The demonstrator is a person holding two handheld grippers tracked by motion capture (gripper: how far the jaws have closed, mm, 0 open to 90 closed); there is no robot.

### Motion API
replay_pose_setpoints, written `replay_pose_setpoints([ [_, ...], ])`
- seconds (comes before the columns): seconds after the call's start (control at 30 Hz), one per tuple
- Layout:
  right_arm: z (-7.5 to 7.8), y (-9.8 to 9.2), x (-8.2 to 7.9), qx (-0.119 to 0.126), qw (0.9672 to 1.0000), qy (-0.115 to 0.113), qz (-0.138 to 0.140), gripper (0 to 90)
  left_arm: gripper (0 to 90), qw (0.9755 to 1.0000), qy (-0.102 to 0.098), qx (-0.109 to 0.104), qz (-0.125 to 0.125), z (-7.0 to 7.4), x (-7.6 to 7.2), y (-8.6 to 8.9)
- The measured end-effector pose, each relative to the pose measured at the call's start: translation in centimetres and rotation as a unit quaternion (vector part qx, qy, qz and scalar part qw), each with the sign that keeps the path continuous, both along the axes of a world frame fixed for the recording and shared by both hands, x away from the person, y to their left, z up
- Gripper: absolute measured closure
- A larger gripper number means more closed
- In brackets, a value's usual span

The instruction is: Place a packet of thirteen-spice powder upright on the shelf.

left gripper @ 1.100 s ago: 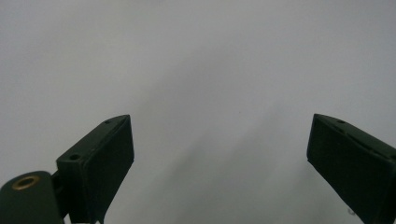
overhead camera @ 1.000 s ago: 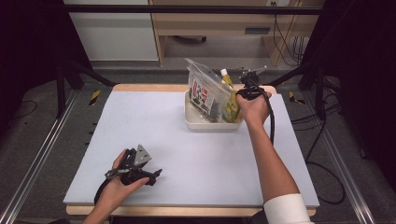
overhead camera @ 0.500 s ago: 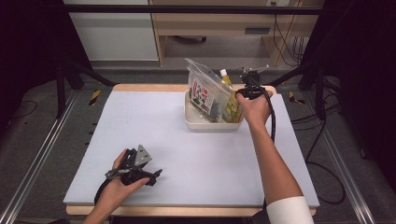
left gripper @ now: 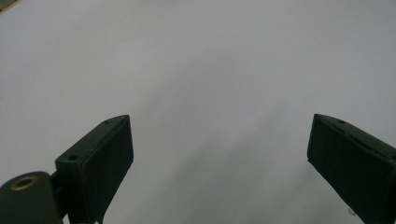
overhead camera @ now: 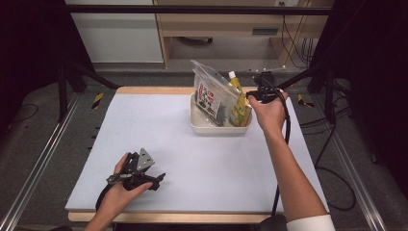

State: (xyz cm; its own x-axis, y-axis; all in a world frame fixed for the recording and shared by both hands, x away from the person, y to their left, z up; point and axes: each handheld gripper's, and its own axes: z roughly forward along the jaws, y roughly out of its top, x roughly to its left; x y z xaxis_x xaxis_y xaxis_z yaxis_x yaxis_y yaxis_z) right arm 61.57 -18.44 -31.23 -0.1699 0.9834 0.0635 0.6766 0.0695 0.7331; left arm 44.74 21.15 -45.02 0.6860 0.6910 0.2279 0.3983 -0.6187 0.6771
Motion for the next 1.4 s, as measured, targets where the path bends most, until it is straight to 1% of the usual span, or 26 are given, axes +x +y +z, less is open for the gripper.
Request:
replay_pose_setpoints([
  [0.17, 0.6, 0.0, -0.7, 0.000, 0.9999, -0.013, 0.009, 60.9, 6.7, 0.9999, -0.004, -0.008, 0.006, 0.1, 0.0, 0.2],
  [0.2, 0.6, 0.0, -0.8, 0.003, 0.9998, -0.016, 0.008, 60.4, 6.6, 1.0000, -0.003, -0.004, 0.004, 0.1, 0.0, 0.2],
  [0.23, 0.7, 0.0, -0.9, 0.000, 0.9998, -0.019, 0.011, 60.0, 6.6, 1.0000, -0.003, -0.004, 0.004, 0.1, 0.0, 0.2],
  [0.33, 0.9, 0.0, -1.2, 0.003, 0.9996, -0.024, 0.015, 57.8, 6.6, 1.0000, -0.004, -0.002, 0.004, 0.2, 0.1, 0.3],
  [0.4, 1.1, 0.0, -1.5, 0.001, 0.9994, -0.030, 0.018, 55.7, 6.5, 1.0000, -0.003, -0.004, 0.006, 0.2, 0.1, 0.3],
  [0.43, 1.2, 0.1, -1.6, 0.005, 0.9993, -0.031, 0.020, 54.1, 6.5, 1.0000, -0.002, -0.006, 0.005, 0.2, 0.1, 0.3],
  [0.5, 1.3, 0.0, -1.8, 0.006, 0.9988, -0.041, 0.026, 49.9, 6.4, 1.0000, -0.004, -0.006, 0.005, 0.2, 0.1, 0.4],
  [0.53, 1.4, 0.0, -2.0, 0.007, 0.9985, -0.046, 0.029, 47.7, 6.4, 0.9999, -0.005, -0.011, 0.007, 0.2, 0.1, 0.4],
  [0.57, 1.5, 0.0, -2.1, 0.008, 0.9983, -0.048, 0.031, 45.4, 6.4, 1.0000, -0.005, -0.004, 0.006, 0.3, 0.1, 0.5],
  [0.67, 1.7, 0.0, -2.6, 0.006, 0.9977, -0.057, 0.036, 37.9, 6.2, 0.9999, -0.006, -0.007, 0.009, 0.3, 0.1, 0.5],
  [0.73, 1.9, -0.1, -3.1, 0.008, 0.9967, -0.071, 0.039, 32.5, 6.1, 0.9999, -0.006, -0.008, 0.010, 0.3, 0.1, 0.6],
  [0.8, 1.8, -0.2, -3.7, 0.007, 0.9948, -0.092, 0.044, 26.6, 6.1, 0.9999, -0.007, -0.010, 0.011, 0.4, 0.1, 0.7],
  [0.83, 1.8, -0.2, -4.0, 0.006, 0.9943, -0.095, 0.046, 22.9, 6.0, 0.9998, -0.007, -0.013, 0.013, 0.4, 0.2, 0.7],
  [0.87, 1.6, -0.2, -4.4, 0.008, 0.9938, -0.099, 0.050, 19.6, 6.0, 0.9998, -0.007, -0.012, 0.013, 0.4, 0.2, 0.8],
  [0.97, 0.9, -0.3, -5.6, 0.001, 0.9924, -0.108, 0.059, 13.5, 6.0, 0.9995, -0.011, -0.020, 0.019, 0.6, 0.3, 1.2],
  [1.0, 0.6, -0.3, -6.0, 0.001, 0.9922, -0.110, 0.060, 12.8, 6.0, 0.9994, -0.011, -0.026, 0.022, 0.6, 0.3, 1.3],
  [1.03, 0.2, -0.5, -6.5, -0.003, 0.9910, -0.117, 0.065, 11.4, 6.0, 0.9991, -0.013, -0.031, 0.026, 0.6, 0.3, 1.4],
  [1.07, -0.1, -0.6, -7.0, -0.008, 0.9911, -0.114, 0.069, 9.6, 6.0, 0.9991, -0.014, -0.028, 0.027, 0.7, 0.4, 1.7],
  [1.1, -0.4, -0.7, -7.5, -0.016, 0.9910, -0.113, 0.071, 9.7, 5.9, 0.9987, -0.016, -0.036, 0.033, 0.7, 0.5, 1.8],
  [1.13, -0.8, -0.8, -8.0, -0.021, 0.9903, -0.117, 0.072, 9.9, 5.8, 0.9987, -0.015, -0.036, 0.034, 0.8, 0.5, 2.1],
  [1.17, -1.2, -1.0, -8.5, -0.022, 0.9903, -0.114, 0.076, 9.5, 5.8, 0.9984, -0.016, -0.041, 0.036, 0.9, 0.6, 2.2],
  [1.2, -1.6, -1.1, -9.0, -0.021, 0.9900, -0.115, 0.080, 9.2, 5.7, 0.9982, -0.016, -0.044, 0.037, 0.9, 0.6, 2.4],
  [1.23, -2.0, -1.3, -9.4, -0.017, 0.9900, -0.115, 0.080, 9.2, 5.7, 0.9976, -0.019, -0.053, 0.041, 0.9, 0.6, 2.5],
  [1.27, -2.5, -1.4, -9.9, -0.016, 0.9900, -0.115, 0.080, 9.3, 5.6, 0.9979, -0.019, -0.048, 0.039, 1.1, 0.7, 2.7],
  [1.33, -3.3, -1.8, -10.6, -0.016, 0.9901, -0.113, 0.082, 9.4, 5.3, 0.9970, -0.025, -0.057, 0.046, 1.1, 0.7, 2.9],
  [1.4, -4.6, -2.1, -11.4, -0.016, 0.9909, -0.107, 0.080, 10.7, 5.1, 0.9967, -0.026, -0.060, 0.048, 1.2, 0.7, 3.1],
])
